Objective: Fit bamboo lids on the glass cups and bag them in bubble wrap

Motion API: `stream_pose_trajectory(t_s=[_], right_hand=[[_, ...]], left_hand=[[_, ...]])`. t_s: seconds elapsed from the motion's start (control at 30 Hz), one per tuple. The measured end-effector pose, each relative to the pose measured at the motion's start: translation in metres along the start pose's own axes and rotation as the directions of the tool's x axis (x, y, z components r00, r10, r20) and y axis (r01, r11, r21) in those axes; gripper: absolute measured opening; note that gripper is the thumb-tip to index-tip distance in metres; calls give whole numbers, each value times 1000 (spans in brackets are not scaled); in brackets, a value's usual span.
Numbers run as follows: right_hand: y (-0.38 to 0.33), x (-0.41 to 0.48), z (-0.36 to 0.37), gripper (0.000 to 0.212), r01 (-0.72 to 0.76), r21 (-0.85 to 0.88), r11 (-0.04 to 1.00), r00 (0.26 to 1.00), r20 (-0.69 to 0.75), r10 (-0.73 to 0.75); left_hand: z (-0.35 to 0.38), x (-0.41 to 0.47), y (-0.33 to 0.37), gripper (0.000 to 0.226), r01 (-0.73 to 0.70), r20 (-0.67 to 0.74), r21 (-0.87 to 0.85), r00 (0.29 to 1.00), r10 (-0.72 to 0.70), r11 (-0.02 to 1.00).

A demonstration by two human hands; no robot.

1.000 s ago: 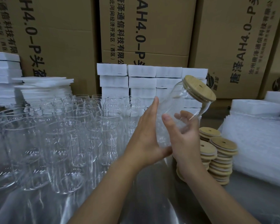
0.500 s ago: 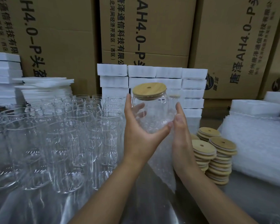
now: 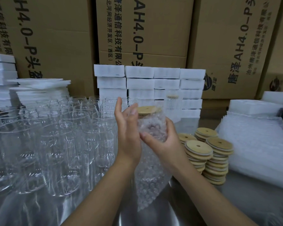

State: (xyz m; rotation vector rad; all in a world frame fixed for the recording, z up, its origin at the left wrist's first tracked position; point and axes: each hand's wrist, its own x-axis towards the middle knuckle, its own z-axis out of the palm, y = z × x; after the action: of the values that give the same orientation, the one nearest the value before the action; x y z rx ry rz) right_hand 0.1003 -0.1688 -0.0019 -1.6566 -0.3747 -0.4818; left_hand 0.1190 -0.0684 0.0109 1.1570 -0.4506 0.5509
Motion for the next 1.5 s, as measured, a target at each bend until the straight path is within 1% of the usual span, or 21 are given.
stream_pose_trajectory(t_s=[0.07, 0.17, 0.3, 0.4, 0.47, 0.5, 0.57, 0.63, 0.7, 0.77, 0.83, 0.9, 0.93, 1.0, 1.1, 1.13, 1.2, 1.27, 1.33, 1.4, 1.5], right_hand=[[-1, 0, 0, 90, 18, -22, 1000, 1000, -22, -18], [-2, 0, -2, 91, 47, -2, 999, 992, -118, -47], [-7, 2, -6, 84, 135, 162, 977, 957, -276, -87], [-11, 3, -12, 71, 157, 280, 947, 935, -351, -51], [-11, 4, -14, 73, 132, 365, 922, 940, -341, 0], [-10, 4, -15, 79, 114, 388, 915, 944, -329, 21], [-9, 5, -15, 92, 63, 365, 929, 950, -308, 57], [-10, 5, -15, 94, 37, 333, 942, 959, -278, 61], [-12, 3, -16, 94, 39, 312, 949, 973, -229, 36], [-14, 0, -14, 99, 75, 214, 974, 979, -200, -31], [-18, -3, -10, 108, 97, 0, 995, 982, -160, -96], [-25, 0, -7, 112, 76, -223, 972, 987, -123, -105], [-29, 5, -7, 110, 58, -304, 951, 990, -108, -95], [-39, 19, -13, 105, 31, -438, 898, 996, -61, -64], [-58, 42, -23, 99, 35, -604, 796, 999, 12, -35], [-65, 50, -27, 96, 31, -631, 775, 999, 4, -37], [-76, 66, -34, 86, 13, -640, 768, 997, -52, -61], [-85, 86, -44, 81, 6, -640, 768, 985, -128, -115], [-87, 111, -53, 83, 3, -658, 753, 965, -197, -175], [-81, 138, -57, 85, -10, -680, 733, 952, -231, -202], [-55, 169, -54, 82, -49, -683, 729, 952, -253, -174]], left_hand=[[0, 1, 3, 71, -16, -3, 3, 1000, 16, 1000], [0, 0, 2, 88, -11, 66, 59, 998, 7, 998], [-1, -3, 0, 90, 40, 190, 174, 979, -73, 984], [-1, -6, -2, 88, 43, 280, 247, 953, -113, 968], [-1, -8, -1, 84, 12, 328, 307, 938, -117, 952], [-1, -8, -1, 85, 9, 342, 335, 931, -130, 942], [-2, -8, -3, 76, 21, 343, 359, 927, -153, 933], [-3, -7, -6, 70, 37, 311, 354, 938, -155, 935], [-3, -6, -10, 83, 58, 263, 348, 952, -157, 936], [-3, -5, -14, 96, 45, 226, 390, 963, -144, 920], [-2, -3, -19, 85, 33, 206, 402, 970, -125, 915], [-1, -4, -21, 73, -7, 185, 430, 979, -81, 903], [0, -5, -22, 72, -25, 169, 440, 984, -56, 897], [0, -7, -23, 84, -33, 121, 448, 992, -24, 894], [1, -11, -26, 107, -2, 72, 460, 997, -36, 888], [2, -12, -27, 117, 6, 93, 477, 994, -58, 879], [3, -17, -34, 133, 16, 158, 516, 981, -114, 856], [7, -25, -42, 133, 30, 217, 553, 960, -179, 833], [12, -31, -48, 123, 46, 268, 609, 928, -260, 792], [13, -34, -55, 107, 40, 305, 672, 895, -326, 740], [10, -31, -62, 85, -54, 349, 784, 862, -368, 618]])
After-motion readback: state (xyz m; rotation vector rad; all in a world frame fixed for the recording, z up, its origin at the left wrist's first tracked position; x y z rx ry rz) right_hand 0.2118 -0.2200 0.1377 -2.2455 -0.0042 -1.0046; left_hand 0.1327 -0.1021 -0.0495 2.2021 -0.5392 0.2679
